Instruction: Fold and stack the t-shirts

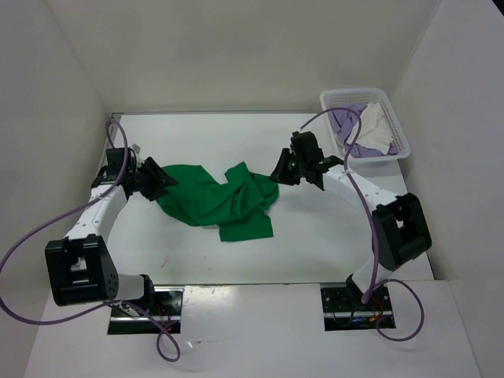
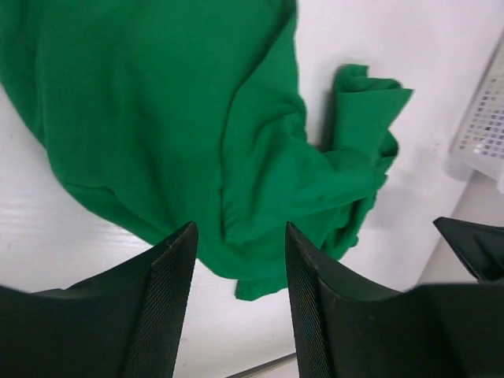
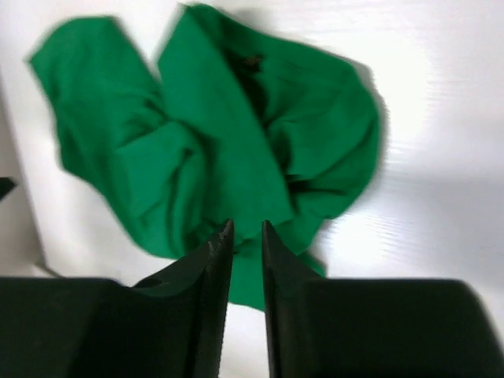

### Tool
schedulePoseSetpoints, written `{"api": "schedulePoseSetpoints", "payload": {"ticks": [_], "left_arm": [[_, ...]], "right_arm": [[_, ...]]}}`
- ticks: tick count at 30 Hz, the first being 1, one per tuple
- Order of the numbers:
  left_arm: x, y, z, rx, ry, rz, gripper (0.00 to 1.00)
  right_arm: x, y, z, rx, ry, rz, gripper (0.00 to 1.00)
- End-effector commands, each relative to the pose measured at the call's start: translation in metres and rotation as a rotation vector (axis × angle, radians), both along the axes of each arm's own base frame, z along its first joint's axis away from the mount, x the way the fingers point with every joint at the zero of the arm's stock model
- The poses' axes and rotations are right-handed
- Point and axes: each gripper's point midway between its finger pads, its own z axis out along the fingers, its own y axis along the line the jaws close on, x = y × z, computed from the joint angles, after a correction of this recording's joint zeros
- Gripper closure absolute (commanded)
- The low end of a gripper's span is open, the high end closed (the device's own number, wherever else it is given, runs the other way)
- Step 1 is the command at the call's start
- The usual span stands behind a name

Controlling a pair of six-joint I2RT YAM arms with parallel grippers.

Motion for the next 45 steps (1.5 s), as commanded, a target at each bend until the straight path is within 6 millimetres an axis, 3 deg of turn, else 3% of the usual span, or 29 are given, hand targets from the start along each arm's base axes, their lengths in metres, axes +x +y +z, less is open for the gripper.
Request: {"api": "schedulePoseSetpoints", "payload": {"ticks": [1, 2, 4, 5, 6, 7, 8, 9, 10, 11, 14, 15, 16, 17, 21, 28, 32, 37, 45], "left_arm": [[-0.004, -0.003, -0.004, 0.065, -0.005, -0.007, 0.45], [-0.006, -0.02, -0.01, 0.063, 0.012, -0.059, 0.43], [0.011, -0.04, -0.005, 0.08, -0.009, -0.117, 0.39], [0.014, -0.07, 0.003, 0.098, -0.033, -0.194, 0.38], [0.02, -0.084, -0.001, 0.121, -0.016, -0.223, 0.36], [0.036, -0.095, 0.018, 0.155, -0.067, -0.24, 0.35], [0.031, -0.116, 0.014, 0.155, -0.052, -0.295, 0.35], [0.028, -0.123, 0.002, 0.144, -0.005, -0.298, 0.35], [0.027, -0.12, -0.002, 0.146, 0.014, -0.273, 0.37], [0.009, -0.12, -0.025, 0.126, 0.088, -0.23, 0.44], [-0.007, -0.108, -0.027, 0.037, 0.068, -0.103, 0.47], [-0.025, -0.104, -0.039, -0.017, 0.111, -0.041, 0.47], [-0.028, -0.104, -0.043, -0.036, 0.12, -0.018, 0.48], [-0.029, -0.108, -0.043, -0.074, 0.121, -0.014, 0.48], [-0.033, -0.115, -0.053, -0.163, 0.189, 0.047, 0.51], [-0.034, -0.096, -0.051, -0.218, 0.176, 0.221, 0.52], [-0.038, -0.099, -0.066, -0.245, 0.246, 0.244, 0.55], [-0.041, -0.098, -0.056, -0.283, 0.248, 0.294, 0.56], [-0.051, -0.1, -0.086, -0.301, 0.362, 0.338, 0.49]], "right_arm": [[-0.004, -0.01, -0.042, -0.07, 0.075, -0.037, 0.73], [-0.01, -0.011, -0.051, -0.071, 0.094, -0.031, 0.67], [-0.023, -0.01, -0.061, -0.059, 0.136, -0.002, 0.56], [-0.029, -0.01, -0.065, -0.057, 0.154, 0.006, 0.56], [-0.035, -0.009, -0.065, -0.041, 0.167, 0.013, 0.56], [-0.044, -0.011, -0.072, -0.036, 0.198, 0.007, 0.56], [-0.048, -0.011, -0.069, -0.025, 0.19, 0.014, 0.56], [-0.051, -0.012, -0.071, -0.018, 0.195, 0.005, 0.56], [-0.059, -0.014, -0.077, -0.015, 0.22, 0.005, 0.56], [-0.065, -0.013, -0.078, -0.018, 0.223, 0.015, 0.56], [-0.074, -0.017, -0.078, -0.013, 0.23, 0.007, 0.63], [-0.076, -0.017, -0.075, -0.005, 0.226, 0.001, 0.65], [-0.08, -0.02, -0.08, -0.011, 0.239, 0.0, 0.68], [-0.08, -0.019, -0.076, -0.006, 0.229, 0.001, 0.72], [-0.088, -0.024, -0.082, -0.017, 0.251, 0.0, 0.74], [-0.092, -0.022, -0.081, -0.008, 0.253, 0.02, 0.69], [-0.094, -0.024, -0.08, -0.014, 0.25, 0.027, 0.65], [-0.095, -0.024, -0.074, -0.009, 0.24, 0.028, 0.63], [-0.097, -0.02, -0.068, 0.004, 0.225, 0.044, 0.62]]}}
